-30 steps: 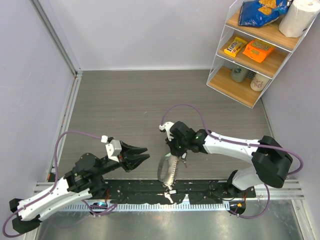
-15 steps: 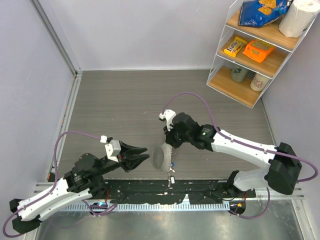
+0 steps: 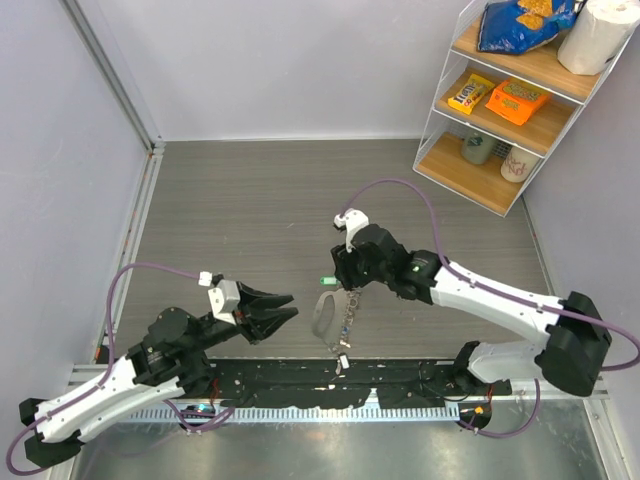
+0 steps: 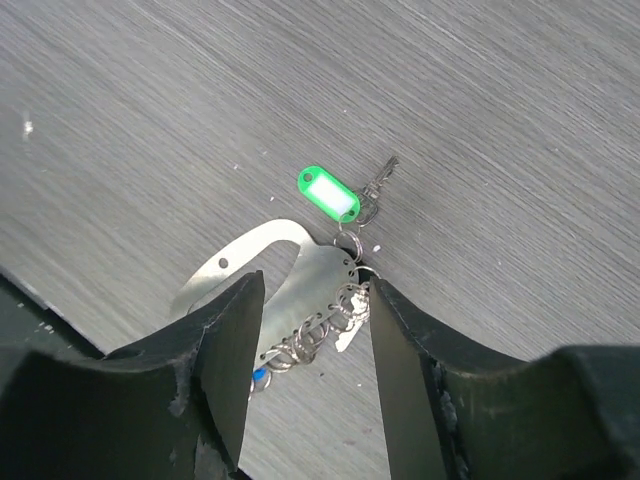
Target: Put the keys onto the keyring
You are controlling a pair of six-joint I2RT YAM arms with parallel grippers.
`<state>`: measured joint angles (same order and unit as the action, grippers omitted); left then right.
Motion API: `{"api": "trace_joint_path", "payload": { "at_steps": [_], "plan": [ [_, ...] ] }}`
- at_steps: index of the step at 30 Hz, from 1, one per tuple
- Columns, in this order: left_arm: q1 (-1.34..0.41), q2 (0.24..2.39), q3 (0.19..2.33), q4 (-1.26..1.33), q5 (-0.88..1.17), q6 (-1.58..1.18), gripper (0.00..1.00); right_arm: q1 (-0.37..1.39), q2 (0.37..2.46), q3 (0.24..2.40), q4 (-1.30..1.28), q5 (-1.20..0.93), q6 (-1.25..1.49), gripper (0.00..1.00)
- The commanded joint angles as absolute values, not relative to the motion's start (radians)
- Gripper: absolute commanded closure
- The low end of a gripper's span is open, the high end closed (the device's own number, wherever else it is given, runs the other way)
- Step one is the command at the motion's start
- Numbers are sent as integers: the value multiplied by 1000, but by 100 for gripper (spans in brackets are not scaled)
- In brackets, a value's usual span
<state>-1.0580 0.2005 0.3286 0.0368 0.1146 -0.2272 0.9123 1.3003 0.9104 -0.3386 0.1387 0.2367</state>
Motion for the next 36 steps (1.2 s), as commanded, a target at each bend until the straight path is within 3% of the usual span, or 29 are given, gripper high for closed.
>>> {"api": "trace_joint_path", "payload": {
  "at_steps": [1, 20, 31, 36],
  "plan": [
    [-1057, 222, 337, 74, 101, -218, 65, 913, 1194, 874, -350, 69, 247, 47],
    [-1057, 272, 339, 112, 103, -276, 60, 1009, 1095, 658, -354, -187, 296, 48],
    [-1055, 272, 357, 87, 97, -307, 57, 1063, 1101, 629, -262, 75, 377, 48],
    [-1057, 252, 357, 71, 94, -313, 57, 1051, 1192, 672, -244, 123, 345, 53]
  ]
}}
